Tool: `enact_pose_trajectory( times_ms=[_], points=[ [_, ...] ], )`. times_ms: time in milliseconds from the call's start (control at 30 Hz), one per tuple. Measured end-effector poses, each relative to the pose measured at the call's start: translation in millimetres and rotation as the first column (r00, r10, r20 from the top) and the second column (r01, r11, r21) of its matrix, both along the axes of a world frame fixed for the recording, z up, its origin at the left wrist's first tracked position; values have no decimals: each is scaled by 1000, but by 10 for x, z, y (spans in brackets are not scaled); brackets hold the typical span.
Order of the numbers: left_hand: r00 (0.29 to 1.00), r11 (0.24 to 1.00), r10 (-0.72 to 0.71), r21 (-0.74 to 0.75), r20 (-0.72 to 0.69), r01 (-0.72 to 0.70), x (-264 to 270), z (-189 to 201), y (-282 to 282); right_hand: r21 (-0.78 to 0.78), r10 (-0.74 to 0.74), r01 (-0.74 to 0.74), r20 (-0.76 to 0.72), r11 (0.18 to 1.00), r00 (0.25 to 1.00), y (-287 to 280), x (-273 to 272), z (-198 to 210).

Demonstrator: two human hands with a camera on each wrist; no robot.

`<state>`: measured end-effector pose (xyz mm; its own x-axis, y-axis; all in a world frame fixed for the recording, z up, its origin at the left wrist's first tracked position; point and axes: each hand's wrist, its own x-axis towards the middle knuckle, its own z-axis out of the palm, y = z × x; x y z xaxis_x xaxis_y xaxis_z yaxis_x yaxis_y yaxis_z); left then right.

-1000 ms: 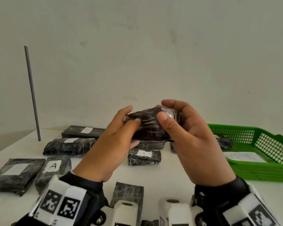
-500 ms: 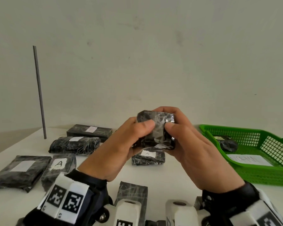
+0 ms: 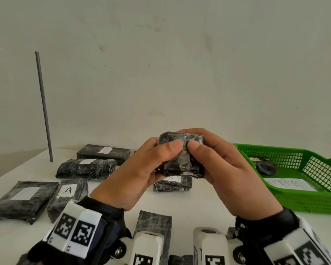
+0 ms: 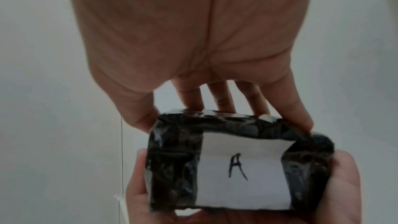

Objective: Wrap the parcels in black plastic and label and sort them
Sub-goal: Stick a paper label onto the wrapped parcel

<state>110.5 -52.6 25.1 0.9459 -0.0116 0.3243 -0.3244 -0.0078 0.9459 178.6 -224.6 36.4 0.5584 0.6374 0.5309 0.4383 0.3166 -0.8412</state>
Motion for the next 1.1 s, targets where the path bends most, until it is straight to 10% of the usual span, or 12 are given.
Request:
enact_pose_trajectory(
  times_ms=[1100],
  points=[
    [998, 999, 50, 16, -41, -49, -11, 28, -69, 21, -114, 118, -115, 993, 987, 54, 21, -1]
  ],
)
